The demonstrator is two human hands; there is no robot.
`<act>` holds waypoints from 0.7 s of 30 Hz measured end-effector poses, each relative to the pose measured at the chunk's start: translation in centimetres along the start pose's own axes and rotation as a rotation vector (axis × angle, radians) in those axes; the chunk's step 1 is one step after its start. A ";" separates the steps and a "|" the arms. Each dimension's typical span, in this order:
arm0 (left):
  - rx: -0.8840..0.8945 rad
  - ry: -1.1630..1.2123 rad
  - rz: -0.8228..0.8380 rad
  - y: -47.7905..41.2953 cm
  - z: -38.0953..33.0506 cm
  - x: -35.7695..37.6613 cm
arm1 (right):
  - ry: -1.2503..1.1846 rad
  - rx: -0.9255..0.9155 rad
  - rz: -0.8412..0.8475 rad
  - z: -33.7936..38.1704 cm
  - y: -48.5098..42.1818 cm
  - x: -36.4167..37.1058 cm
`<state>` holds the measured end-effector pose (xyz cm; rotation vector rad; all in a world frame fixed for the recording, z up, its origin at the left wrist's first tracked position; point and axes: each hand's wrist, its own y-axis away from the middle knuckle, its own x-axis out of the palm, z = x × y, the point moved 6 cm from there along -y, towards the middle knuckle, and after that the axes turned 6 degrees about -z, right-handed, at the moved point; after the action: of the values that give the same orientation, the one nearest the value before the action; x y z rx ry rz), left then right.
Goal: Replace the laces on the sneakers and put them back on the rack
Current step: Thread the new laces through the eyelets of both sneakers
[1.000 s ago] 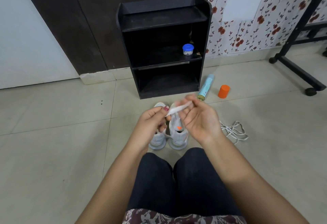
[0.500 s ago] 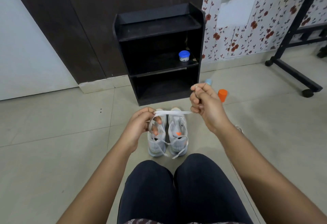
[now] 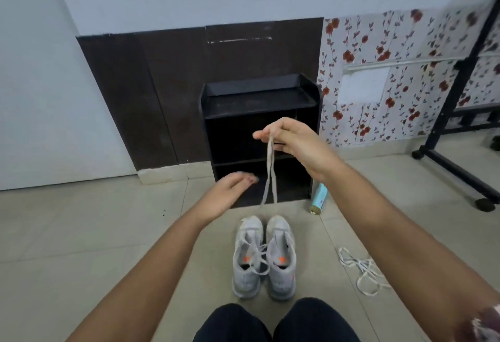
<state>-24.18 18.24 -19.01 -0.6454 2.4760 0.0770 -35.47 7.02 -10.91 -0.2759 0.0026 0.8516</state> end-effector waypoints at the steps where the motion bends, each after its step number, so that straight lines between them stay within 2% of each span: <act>1: 0.079 0.139 -0.031 -0.5 -2.4 0.2 | 0.036 -0.025 0.020 0.8 -0.5 0.4; 3: 0.193 0.297 -0.137 -1.2 -5.9 -0.3 | 0.022 -0.042 0.024 2.1 -1.5 0.7; 6: 0.220 0.419 -0.294 -1.8 -7.2 -1.5 | -0.044 -0.060 0.047 3.1 -2.0 0.5; 9: 0.225 0.414 -0.318 -1.8 -7.2 -1.8 | -0.069 -0.071 0.055 3.5 -1.7 0.3; 12: 0.190 0.422 -0.275 -1.7 -6.9 -1.6 | -0.043 -0.056 0.042 3.2 -1.7 0.1; 15: 0.173 0.611 -0.128 -1.2 -7.6 -0.9 | 0.003 -0.028 0.020 2.4 -1.5 0.1; 21: 0.153 0.760 -0.005 -1.2 -7.7 -0.4 | -0.134 0.033 0.107 1.1 -0.1 1.3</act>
<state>-27.31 15.87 -12.23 -0.7022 3.1553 -0.4338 -34.65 8.17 -9.94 -0.1891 -0.0940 0.9743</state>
